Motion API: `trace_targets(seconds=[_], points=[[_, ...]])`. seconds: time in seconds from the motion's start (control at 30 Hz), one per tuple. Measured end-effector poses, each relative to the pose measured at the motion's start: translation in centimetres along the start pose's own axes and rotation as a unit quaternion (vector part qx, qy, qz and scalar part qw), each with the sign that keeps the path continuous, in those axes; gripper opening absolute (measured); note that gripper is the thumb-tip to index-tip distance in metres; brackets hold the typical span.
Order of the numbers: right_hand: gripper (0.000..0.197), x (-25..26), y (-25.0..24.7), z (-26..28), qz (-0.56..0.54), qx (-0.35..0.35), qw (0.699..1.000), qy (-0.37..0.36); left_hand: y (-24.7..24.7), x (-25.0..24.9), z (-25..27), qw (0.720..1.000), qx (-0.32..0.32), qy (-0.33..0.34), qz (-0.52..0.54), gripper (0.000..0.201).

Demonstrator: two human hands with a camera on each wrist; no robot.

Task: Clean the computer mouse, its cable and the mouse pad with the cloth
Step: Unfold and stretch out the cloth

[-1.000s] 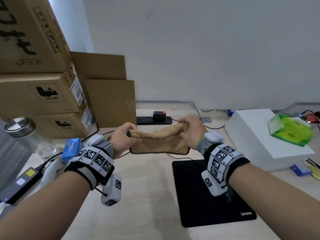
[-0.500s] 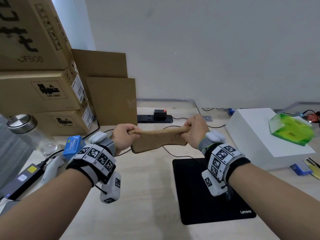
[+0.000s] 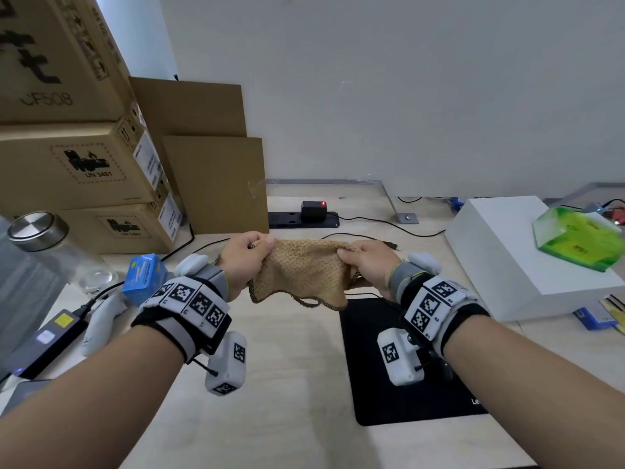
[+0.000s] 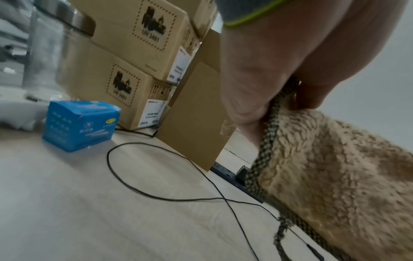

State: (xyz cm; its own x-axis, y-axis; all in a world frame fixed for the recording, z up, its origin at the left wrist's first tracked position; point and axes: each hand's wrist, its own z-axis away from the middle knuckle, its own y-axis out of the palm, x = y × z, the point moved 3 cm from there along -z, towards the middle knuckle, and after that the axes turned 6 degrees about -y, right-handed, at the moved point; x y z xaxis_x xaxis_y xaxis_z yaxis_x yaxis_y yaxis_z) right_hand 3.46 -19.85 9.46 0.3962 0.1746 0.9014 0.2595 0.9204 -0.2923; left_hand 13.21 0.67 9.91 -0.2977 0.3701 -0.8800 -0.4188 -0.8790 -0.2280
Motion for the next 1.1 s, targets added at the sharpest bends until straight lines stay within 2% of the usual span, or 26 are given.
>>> trace_targets(seconds=[0.23,0.3,0.37,0.4,0.5,0.6,0.67,0.73,0.83,0.9,0.93,1.0,1.1], points=[[0.028,-0.3,2.4,1.3,-0.031,0.032,0.997,0.058,1.9,-0.6,1.4,0.995,-0.011,0.041,-0.087,0.022],[0.038,-0.8,3.4,1.2,-0.078,0.032,0.994,0.076,3.1,-0.5,2.3,0.994,0.032,0.050,-0.095,0.028],[0.055,-1.4,4.1,1.1,-0.124,0.034,0.986,0.106,4.7,0.1,3.0,0.985,0.107,0.050,-0.124,0.042],[0.057,-1.9,4.3,1.0,-0.128,0.032,0.984,0.116,5.2,0.3,3.2,0.981,0.134,0.046,-0.132,0.044],[0.030,-3.9,4.1,0.7,-0.098,0.003,0.988,0.123,5.2,1.4,2.8,0.986,0.152,0.004,-0.072,0.033],[0.009,-5.9,3.8,0.3,-0.118,-0.033,0.983,0.134,3.7,3.0,1.4,0.995,0.092,-0.020,-0.019,0.024],[0.011,-6.6,3.8,0.1,-0.185,-0.037,0.972,0.136,2.7,4.2,0.4,0.998,0.035,-0.041,-0.019,0.022],[0.022,-6.8,4.0,0.2,-0.266,-0.030,0.955,0.125,2.5,5.6,-0.4,0.996,0.020,-0.088,-0.023,0.038],[0.035,-7.0,4.5,0.3,-0.331,-0.008,0.937,0.112,3.3,7.5,-1.1,0.978,0.078,-0.193,0.016,0.061],[0.037,-7.5,4.9,0.4,-0.336,0.004,0.935,0.113,4.1,8.6,-1.4,0.960,0.126,-0.241,0.068,0.068],[0.035,-7.8,5.2,0.5,-0.331,0.008,0.937,0.115,4.3,8.9,-1.5,0.953,0.139,-0.246,0.109,0.067],[0.029,-8.9,5.8,0.5,-0.297,0.006,0.946,0.128,4.7,9.4,-1.8,0.951,0.136,-0.227,0.158,0.051],[0.034,-11.8,6.7,0.2,-0.157,-0.019,0.975,0.155,5.1,10.8,-1.8,0.973,0.093,-0.182,0.110,0.019]])
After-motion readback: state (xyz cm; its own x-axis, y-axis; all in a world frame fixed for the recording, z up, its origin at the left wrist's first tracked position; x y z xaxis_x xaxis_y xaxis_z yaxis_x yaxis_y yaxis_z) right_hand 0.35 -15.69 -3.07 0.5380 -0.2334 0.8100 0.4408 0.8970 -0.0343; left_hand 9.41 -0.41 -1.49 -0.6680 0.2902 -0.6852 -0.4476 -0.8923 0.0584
